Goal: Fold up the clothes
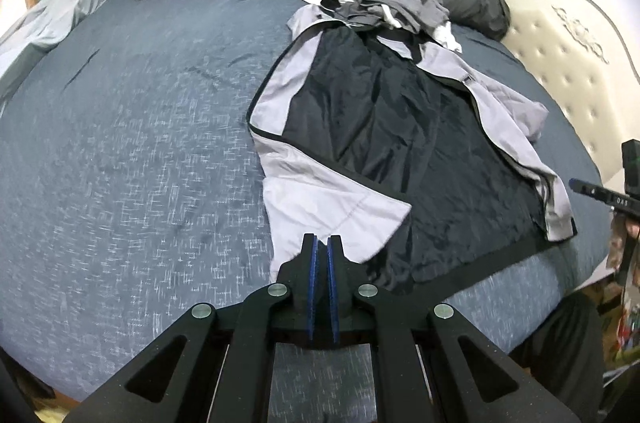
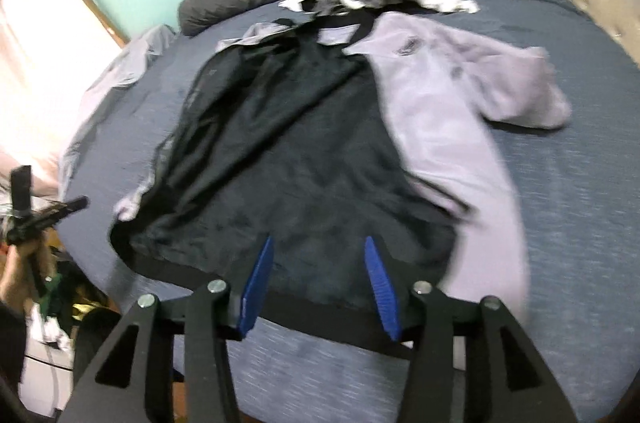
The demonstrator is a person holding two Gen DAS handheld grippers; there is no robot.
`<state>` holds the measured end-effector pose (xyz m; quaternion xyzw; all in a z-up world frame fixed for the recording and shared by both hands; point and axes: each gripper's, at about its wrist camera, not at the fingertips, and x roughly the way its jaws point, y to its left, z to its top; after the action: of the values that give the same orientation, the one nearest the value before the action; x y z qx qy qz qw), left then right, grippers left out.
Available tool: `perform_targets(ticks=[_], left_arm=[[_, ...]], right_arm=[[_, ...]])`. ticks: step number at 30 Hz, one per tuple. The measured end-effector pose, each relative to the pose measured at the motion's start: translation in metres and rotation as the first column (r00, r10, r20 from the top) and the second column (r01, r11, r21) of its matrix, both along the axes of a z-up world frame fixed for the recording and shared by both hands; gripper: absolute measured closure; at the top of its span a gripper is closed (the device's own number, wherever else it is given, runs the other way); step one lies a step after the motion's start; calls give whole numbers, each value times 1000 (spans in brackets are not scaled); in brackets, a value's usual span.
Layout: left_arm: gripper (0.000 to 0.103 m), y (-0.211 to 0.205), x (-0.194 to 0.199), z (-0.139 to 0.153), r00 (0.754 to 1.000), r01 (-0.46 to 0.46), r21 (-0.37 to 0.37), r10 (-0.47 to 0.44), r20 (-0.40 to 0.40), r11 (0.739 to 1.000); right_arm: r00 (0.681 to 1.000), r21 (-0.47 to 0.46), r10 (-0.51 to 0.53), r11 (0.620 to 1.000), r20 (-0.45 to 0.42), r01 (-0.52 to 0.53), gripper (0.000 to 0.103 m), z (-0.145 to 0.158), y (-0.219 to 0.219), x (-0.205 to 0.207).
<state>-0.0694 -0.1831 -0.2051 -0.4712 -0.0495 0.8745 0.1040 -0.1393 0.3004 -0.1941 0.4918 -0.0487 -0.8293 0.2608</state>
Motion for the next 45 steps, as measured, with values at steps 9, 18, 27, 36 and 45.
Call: perform_targets(ticks=[9, 18, 27, 36, 45], left_arm=[[97, -27, -7, -8, 999, -40, -10, 40, 5, 999], [73, -53, -9, -7, 996, -85, 4, 85, -2, 996], [61, -65, -4, 1, 994, -110, 24, 110, -5, 994], [57, -60, 3, 18, 994, -110, 7, 110, -27, 994], [55, -13, -6, 21, 999, -33, 6, 33, -22, 999]], right_arm=[[983, -83, 159, 985, 93, -151, 48, -24, -134, -16], [962, -170, 216, 967, 170, -187, 41, -48, -218, -23], [937, -181, 271, 955, 221, -233, 58, -74, -273, -15], [957, -205, 275, 946, 98, -251, 100, -40, -236, 0], [995, -63, 103, 993, -7, -103, 100, -11, -82, 22]])
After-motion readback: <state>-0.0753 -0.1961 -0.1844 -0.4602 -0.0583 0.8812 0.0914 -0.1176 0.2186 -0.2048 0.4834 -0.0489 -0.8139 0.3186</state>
